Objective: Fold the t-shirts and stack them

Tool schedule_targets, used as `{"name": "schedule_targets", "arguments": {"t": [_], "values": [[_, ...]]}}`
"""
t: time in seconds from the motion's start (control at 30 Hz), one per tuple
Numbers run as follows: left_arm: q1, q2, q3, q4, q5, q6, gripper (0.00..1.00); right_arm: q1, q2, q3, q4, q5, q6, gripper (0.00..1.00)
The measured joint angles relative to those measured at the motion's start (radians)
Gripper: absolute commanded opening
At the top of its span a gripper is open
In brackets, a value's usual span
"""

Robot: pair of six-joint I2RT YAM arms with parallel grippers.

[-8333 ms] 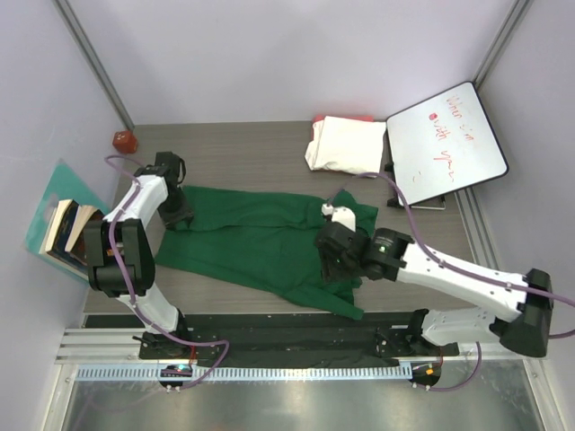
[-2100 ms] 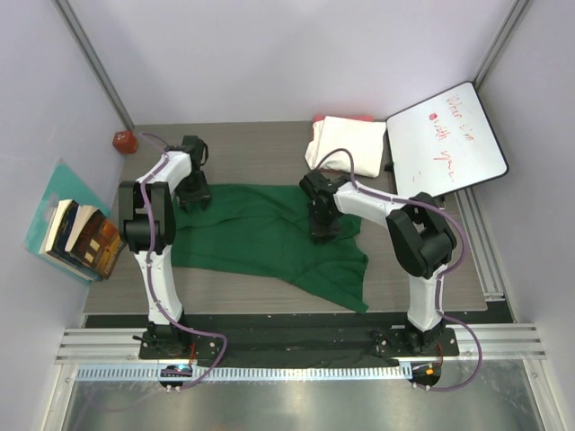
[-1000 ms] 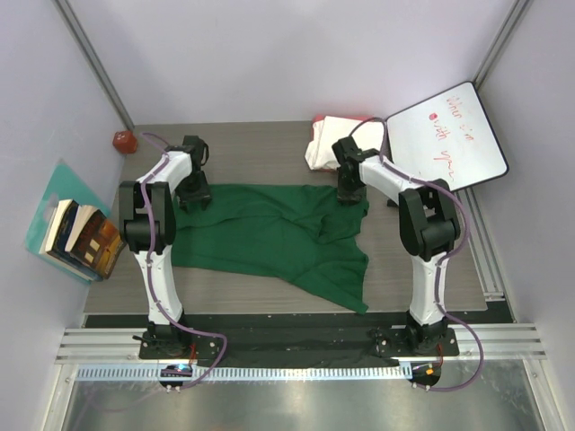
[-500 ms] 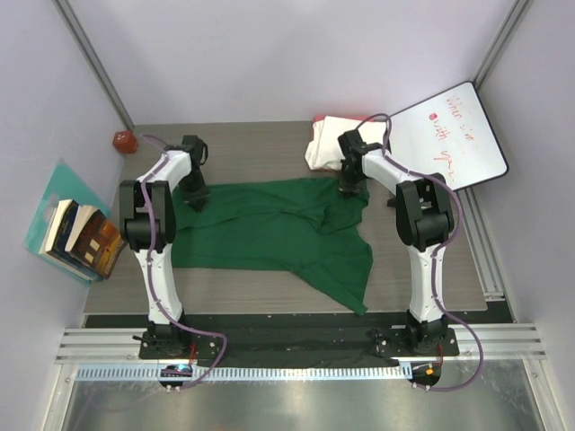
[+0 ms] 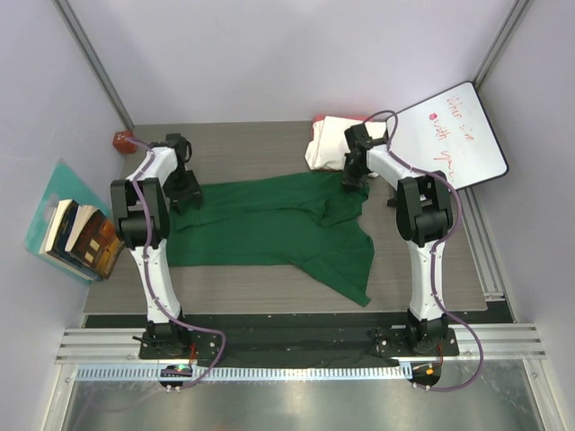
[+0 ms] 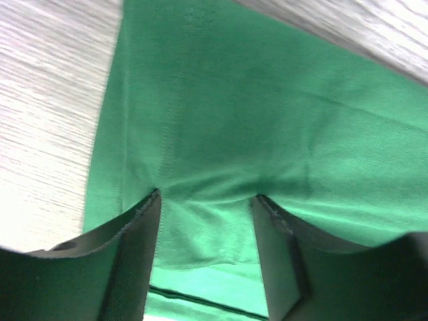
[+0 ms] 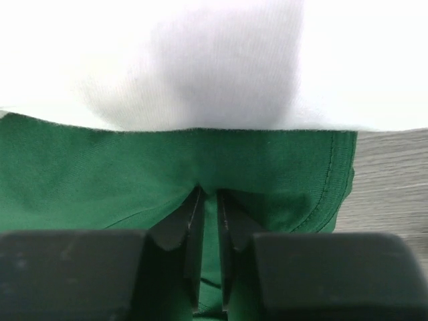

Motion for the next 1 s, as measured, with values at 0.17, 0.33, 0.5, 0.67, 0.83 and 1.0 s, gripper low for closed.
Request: {"name": "schedule_targets", "arguments": {"t": [0.17,0.33,0.5,0.67,0.83,1.0], "values": [[0.011,-0.018,-0.026,0.017,0.000,0.017,0.68,-0.002,-0.016,-0.028,0.029,-0.014,-0.003,0.34],[0.012,-0.047,-0.069,0.058,0.003,0.018,0.68,-0.014,-0.088,-0.122,0.045,-0.024,-0.009,0.35],[0.012,-0.058,-0.087,0.077,0.003,0.018,0.68,-0.016,-0.149,-0.135,0.034,-0.080,0.005,0.36],[0.010,-0.062,-0.094,0.084,0.002,0.018,0.68,0.039,-0.188,-0.129,0.034,-0.113,0.019,0.40],[0.000,-0.063,-0.095,0.087,-0.004,0.019,0.68,0.114,-0.181,-0.099,0.031,-0.129,0.020,0.41],[-0.015,-0.064,-0.095,0.092,-0.023,0.027,0.68,0.164,-0.149,-0.089,0.033,-0.138,0.025,0.41]]}}
